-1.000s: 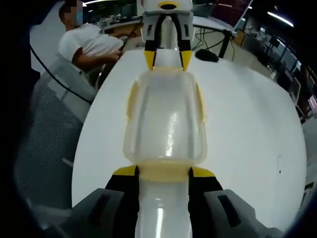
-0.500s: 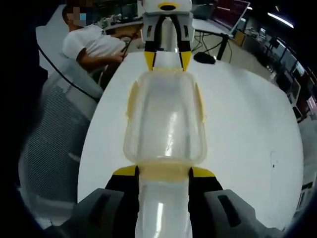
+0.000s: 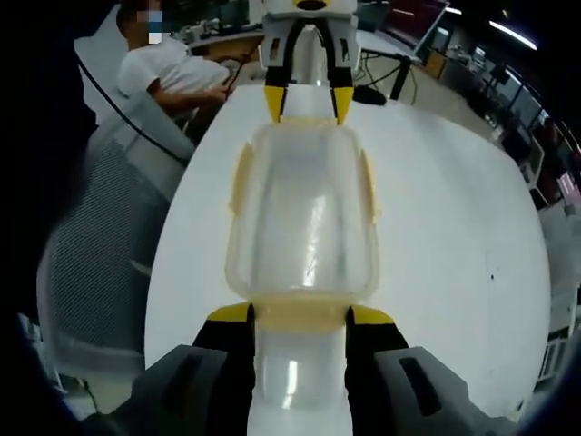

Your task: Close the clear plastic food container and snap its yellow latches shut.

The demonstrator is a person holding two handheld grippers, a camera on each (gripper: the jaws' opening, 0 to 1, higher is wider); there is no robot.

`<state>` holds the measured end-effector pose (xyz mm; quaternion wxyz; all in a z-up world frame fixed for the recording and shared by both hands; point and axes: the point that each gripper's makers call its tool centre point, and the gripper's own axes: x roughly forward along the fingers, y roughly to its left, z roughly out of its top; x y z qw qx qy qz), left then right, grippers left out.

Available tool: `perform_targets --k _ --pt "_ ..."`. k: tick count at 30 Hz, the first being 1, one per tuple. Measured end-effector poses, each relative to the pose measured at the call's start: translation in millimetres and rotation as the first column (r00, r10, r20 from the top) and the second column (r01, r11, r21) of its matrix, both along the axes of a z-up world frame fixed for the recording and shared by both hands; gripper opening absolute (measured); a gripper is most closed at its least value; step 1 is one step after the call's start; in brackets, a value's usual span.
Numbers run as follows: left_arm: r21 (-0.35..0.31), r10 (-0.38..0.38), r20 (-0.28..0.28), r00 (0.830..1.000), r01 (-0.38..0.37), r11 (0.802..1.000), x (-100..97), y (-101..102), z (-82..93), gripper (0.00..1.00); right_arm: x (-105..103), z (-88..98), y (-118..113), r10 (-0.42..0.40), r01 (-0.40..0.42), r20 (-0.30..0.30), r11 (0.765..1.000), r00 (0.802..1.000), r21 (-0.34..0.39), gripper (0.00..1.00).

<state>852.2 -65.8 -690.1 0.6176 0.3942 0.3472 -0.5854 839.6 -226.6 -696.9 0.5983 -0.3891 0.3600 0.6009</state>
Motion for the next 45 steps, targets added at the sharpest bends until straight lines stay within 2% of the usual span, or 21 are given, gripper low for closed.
perform_targets --k 18,45 --pt "-0.029 -0.015 -0.01 1.0 0.015 0.999 1.9 -50.7 -3.2 0.32 -0.1 -6.0 -50.1 -0.023 0.023 0.003 0.999 1.0 -0.048 0.35" --pt "-0.075 -0.017 -0.024 1.0 0.015 0.997 4.0 -111.0 -15.1 0.32 1.8 -20.9 -113.0 -0.033 0.032 -0.006 0.991 0.999 -0.133 0.35"
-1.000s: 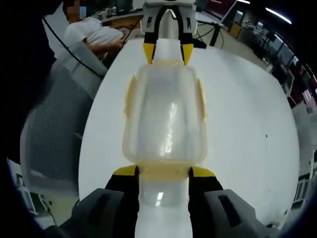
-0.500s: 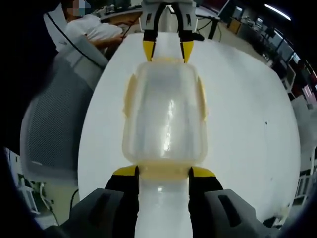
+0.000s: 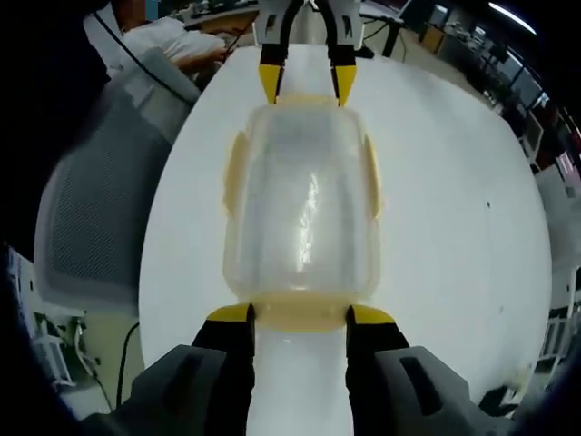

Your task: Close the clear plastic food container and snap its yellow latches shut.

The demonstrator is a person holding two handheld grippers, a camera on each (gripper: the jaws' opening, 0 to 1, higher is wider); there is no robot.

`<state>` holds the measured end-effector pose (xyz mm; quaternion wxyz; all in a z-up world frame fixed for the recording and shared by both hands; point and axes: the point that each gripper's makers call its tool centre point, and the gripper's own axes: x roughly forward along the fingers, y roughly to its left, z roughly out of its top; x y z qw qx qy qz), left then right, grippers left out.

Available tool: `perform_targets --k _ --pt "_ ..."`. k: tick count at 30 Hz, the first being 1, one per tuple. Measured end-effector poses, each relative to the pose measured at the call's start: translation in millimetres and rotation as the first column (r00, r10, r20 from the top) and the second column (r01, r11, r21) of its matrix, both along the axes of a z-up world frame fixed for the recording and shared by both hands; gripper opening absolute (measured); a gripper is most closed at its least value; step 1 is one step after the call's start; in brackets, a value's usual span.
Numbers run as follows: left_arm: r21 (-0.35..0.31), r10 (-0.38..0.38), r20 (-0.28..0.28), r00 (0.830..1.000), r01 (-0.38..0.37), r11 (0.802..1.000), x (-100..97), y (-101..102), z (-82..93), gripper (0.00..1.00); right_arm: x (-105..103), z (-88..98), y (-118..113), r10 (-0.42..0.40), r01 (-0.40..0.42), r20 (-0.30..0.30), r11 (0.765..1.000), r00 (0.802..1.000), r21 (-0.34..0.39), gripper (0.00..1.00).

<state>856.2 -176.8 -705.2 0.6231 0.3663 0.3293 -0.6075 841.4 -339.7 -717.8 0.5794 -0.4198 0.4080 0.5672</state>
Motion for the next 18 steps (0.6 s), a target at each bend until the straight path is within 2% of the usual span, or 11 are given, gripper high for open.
perform_targets --k 18 --pt "-0.009 0.001 -0.007 1.0 -0.001 1.0 2.4 -29.8 -11.0 0.32 3.4 -11.3 -29.6 0.006 -0.006 -0.006 0.998 1.0 -0.066 0.36"
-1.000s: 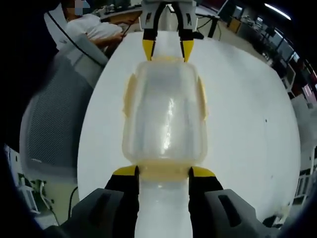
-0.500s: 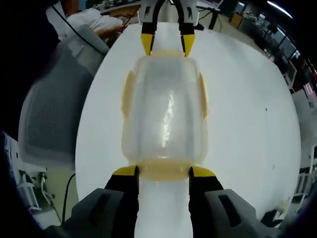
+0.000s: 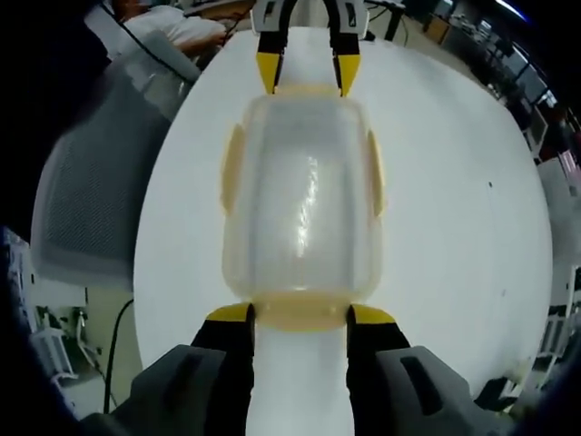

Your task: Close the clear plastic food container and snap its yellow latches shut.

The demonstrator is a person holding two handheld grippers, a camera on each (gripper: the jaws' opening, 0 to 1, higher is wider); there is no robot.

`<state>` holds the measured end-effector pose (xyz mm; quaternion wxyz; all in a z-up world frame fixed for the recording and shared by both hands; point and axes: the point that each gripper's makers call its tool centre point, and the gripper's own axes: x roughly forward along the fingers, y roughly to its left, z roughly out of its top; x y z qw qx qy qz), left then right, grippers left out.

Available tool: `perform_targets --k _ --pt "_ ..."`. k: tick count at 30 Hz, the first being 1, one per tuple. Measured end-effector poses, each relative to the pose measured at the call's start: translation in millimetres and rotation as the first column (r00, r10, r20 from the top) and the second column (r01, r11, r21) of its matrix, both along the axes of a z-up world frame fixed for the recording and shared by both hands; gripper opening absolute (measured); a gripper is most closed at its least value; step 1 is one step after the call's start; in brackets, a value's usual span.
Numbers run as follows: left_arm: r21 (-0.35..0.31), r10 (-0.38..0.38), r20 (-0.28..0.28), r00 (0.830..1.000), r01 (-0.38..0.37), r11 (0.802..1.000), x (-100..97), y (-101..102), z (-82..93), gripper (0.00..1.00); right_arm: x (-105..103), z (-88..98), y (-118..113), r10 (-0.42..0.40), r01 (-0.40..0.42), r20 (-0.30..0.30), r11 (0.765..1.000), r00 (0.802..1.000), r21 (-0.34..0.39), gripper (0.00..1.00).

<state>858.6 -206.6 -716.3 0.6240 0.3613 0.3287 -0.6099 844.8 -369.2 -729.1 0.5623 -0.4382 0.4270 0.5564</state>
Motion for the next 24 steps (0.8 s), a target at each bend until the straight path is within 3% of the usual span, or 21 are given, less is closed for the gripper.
perform_targets --k 24 --pt "0.016 -0.016 -0.012 1.0 0.016 1.0 -2.9 -7.6 -8.7 0.33 -0.6 -2.2 -9.4 0.012 -0.012 -0.004 1.0 1.0 -0.02 0.37"
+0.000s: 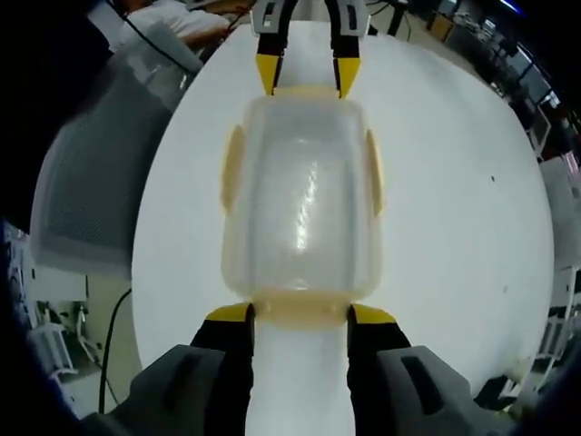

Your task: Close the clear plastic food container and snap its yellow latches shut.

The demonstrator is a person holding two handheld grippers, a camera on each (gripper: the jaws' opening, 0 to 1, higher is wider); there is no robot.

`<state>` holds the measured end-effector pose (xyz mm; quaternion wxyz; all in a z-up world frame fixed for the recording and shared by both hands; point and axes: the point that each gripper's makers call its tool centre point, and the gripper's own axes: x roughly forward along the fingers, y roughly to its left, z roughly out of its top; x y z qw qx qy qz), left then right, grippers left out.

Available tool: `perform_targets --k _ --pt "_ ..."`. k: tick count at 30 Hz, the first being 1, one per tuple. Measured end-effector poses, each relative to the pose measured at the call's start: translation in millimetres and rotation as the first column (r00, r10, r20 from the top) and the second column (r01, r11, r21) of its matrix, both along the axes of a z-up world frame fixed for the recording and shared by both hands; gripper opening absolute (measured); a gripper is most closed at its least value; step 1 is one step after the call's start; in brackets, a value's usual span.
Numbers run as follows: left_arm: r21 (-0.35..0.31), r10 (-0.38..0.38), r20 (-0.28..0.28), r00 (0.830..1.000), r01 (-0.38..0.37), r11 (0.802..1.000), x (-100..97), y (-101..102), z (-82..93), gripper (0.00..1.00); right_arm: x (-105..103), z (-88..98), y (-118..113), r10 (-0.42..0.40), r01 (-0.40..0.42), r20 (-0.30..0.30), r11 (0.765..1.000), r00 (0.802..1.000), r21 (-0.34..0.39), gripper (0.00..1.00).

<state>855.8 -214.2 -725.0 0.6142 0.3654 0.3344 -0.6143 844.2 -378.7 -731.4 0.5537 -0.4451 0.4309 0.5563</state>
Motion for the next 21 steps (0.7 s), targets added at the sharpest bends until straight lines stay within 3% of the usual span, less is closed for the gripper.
perform_targets --k 9,16,21 --pt "-0.007 -0.017 0.027 0.999 0.018 1.0 0.4 0.7 -2.8 0.34 0.1 -3.2 -2.6 0.012 -0.012 0.021 1.0 1.0 -0.007 0.37" --pt "-0.025 0.015 0.022 1.0 -0.014 1.0 1.8 3.8 1.9 0.38 0.1 2.5 -6.2 -0.038 0.038 0.031 0.999 0.999 0.017 0.41" --pt "-0.044 0.06 0.014 0.998 -0.06 0.997 2.7 7.1 8.8 0.38 -1.2 12.4 -5.3 -0.12 0.118 0.026 0.991 0.992 0.069 0.4"
